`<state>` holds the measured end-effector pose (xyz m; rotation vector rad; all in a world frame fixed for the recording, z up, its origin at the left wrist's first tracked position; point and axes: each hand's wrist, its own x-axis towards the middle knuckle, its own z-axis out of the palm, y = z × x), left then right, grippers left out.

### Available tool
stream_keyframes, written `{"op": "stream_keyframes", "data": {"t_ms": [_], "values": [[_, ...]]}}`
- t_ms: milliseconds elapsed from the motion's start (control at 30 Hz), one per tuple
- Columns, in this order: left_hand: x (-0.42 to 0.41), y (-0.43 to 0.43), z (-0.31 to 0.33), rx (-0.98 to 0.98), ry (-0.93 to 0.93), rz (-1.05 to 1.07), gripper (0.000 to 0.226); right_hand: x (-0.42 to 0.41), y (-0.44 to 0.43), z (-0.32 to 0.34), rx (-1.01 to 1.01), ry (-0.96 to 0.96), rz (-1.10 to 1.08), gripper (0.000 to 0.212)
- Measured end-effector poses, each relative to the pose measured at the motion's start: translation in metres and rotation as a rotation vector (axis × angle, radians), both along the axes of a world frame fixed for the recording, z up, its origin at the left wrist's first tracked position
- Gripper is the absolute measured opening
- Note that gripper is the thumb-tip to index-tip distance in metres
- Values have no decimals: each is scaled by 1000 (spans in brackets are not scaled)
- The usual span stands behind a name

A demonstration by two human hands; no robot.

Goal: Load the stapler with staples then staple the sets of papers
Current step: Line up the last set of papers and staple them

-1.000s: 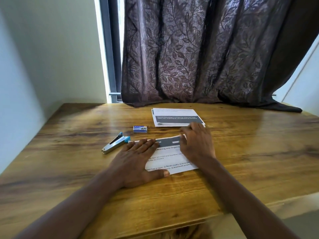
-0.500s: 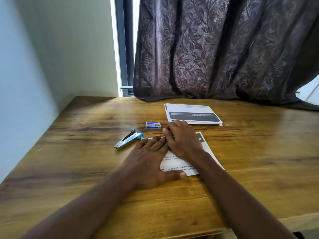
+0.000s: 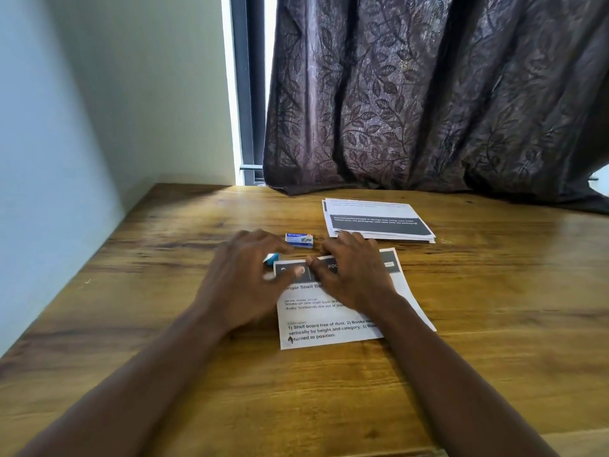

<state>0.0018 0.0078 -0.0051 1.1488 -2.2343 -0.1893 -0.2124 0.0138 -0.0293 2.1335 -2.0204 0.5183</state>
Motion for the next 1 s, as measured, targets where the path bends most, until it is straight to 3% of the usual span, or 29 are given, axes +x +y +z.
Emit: {"op": "stream_keyframes", "data": {"t_ms": [200, 300, 367, 467, 633, 833, 1000], "values": [[25, -22, -1, 150, -168, 233, 54, -1, -2, -2, -47, -30, 8, 52], [28, -28, -5, 189, -157, 281, 45, -1, -1, -3, -75, -22, 35, 42], [28, -30, -5, 173, -97, 290, 33, -1, 0, -2, -108, -18, 53, 41], [30, -30, -5, 240, 198, 240, 20, -1, 2, -2, -174, -17, 45, 45], [32, -26, 5, 586, 575, 20, 18, -5, 3, 0, -421, -1, -23, 37], [41, -26, 10, 767, 564, -108, 32, -5, 5, 4, -592, 29, -72, 36], [42, -24, 11, 757, 551, -186, 39, -2, 6, 4, -651, 53, -41, 36]]}}
